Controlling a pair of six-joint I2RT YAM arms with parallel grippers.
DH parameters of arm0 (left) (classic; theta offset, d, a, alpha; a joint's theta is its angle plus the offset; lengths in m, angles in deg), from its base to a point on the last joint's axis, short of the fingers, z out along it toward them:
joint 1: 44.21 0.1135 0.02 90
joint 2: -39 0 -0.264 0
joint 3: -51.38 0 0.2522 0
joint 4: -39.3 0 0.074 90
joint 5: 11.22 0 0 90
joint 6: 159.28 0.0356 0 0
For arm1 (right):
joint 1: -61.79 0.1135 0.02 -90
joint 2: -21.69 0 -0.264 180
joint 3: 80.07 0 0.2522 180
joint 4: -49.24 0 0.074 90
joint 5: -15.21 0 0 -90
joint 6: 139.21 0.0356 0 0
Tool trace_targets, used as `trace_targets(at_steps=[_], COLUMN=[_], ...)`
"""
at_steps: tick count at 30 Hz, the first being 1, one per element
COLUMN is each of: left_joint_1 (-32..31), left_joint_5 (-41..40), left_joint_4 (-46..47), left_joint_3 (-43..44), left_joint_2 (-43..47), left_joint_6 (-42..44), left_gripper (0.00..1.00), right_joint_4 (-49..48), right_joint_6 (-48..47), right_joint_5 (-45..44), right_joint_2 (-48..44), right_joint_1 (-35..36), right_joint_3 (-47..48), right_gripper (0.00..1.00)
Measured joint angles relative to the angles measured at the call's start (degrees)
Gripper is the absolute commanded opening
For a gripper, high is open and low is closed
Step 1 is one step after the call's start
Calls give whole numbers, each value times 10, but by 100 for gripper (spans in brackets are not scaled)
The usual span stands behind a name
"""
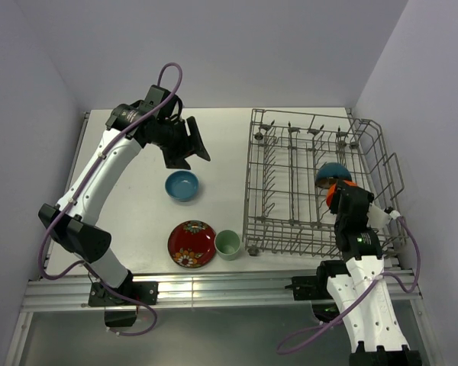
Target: Load the mixed dishes into the dish rack
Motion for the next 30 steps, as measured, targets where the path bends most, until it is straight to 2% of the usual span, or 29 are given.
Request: trace_targets(at_steps=[4,10,30], left_joint_1=[0,0,0], left_joint_5=[0,3,3], left_joint_4=[0,1,7], left_joint_3=[0,0,-34], left_joint_2=[-3,-3,-3], left_joint_6=[0,0,-9], left_gripper=[71,71,72], right_joint_4=[31,67,80], right_joint_6=[-2,-13,-43], right_joint_5=[3,9,27], right_joint_2=[-18,-30,-49], right_joint_1=[1,1,1], right_joint_3=[4,11,16], right_gripper=[52,59,64])
